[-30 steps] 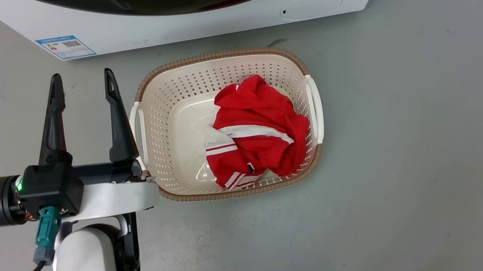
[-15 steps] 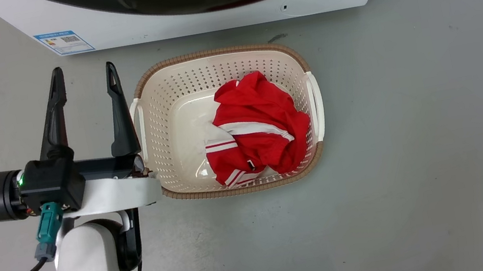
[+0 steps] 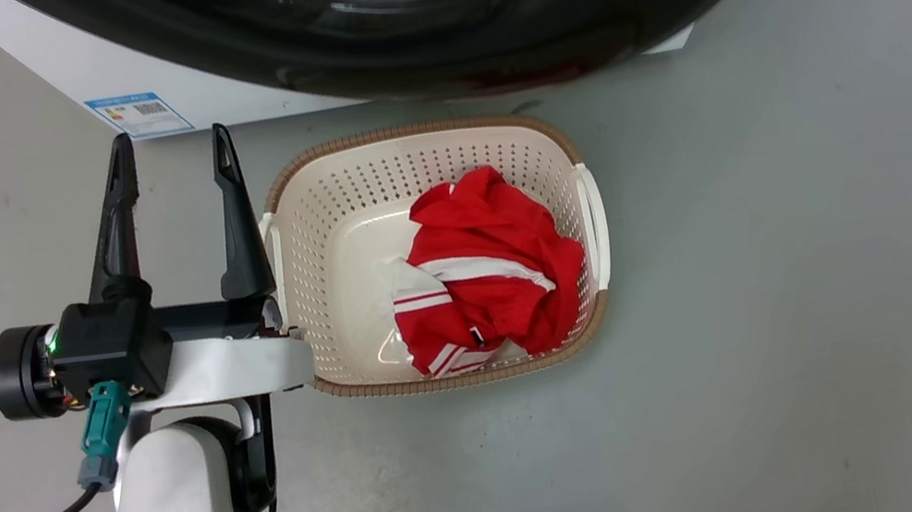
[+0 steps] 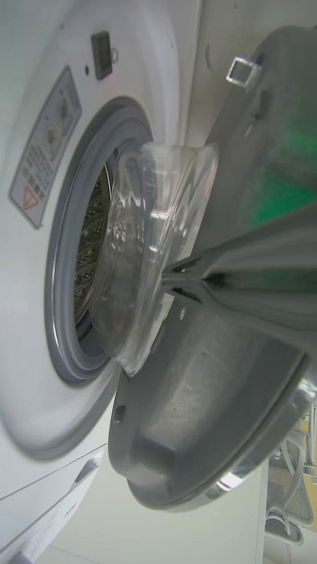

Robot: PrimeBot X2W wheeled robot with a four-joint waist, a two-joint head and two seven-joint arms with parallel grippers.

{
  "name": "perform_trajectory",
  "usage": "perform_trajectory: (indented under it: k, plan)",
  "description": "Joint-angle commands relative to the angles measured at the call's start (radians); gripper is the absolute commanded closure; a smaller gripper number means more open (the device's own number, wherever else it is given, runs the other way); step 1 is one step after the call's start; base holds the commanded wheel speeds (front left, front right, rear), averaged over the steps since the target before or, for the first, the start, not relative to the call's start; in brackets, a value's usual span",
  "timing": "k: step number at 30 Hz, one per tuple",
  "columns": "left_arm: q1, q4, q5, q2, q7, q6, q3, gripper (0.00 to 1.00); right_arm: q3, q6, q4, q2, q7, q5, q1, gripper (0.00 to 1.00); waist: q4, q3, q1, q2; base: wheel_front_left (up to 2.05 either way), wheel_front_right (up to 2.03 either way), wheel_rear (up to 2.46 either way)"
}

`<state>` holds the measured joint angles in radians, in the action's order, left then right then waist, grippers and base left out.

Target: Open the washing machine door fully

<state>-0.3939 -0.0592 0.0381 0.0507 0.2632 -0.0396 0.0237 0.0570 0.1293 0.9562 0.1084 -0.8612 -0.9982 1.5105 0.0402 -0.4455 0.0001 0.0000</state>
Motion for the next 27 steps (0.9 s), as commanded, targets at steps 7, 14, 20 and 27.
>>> perform_trajectory:
  k: [7,14,20,27]
  plan:
    - [0.049,-0.018,0.003,-0.001,0.002,0.006,0.004,0.00,-0.029,0.003,-0.089,-0.048,-0.112,-0.065,-0.175,1.00,0.000,0.098,-0.0001,0.0000,0.00,0.00,0.00]
    - [0.099,-0.035,0.009,-0.001,0.002,0.011,0.012,0.00,-0.079,0.003,-0.188,-0.058,-0.203,-0.141,-0.333,1.00,0.001,0.188,-0.0001,0.0000,0.00,0.00,0.00]
    - [0.151,-0.048,0.015,-0.001,0.002,0.012,0.021,0.00,-0.191,0.003,-0.275,-0.062,-0.240,-0.267,-0.469,1.00,0.016,0.257,-0.0001,0.0000,0.00,0.00,0.00]
    - [0.209,-0.056,0.023,-0.001,0.002,0.019,0.029,0.00,-0.330,0.003,-0.343,-0.061,-0.208,-0.386,-0.585,1.00,0.031,0.318,-0.0001,0.0000,0.00,0.00,0.00]
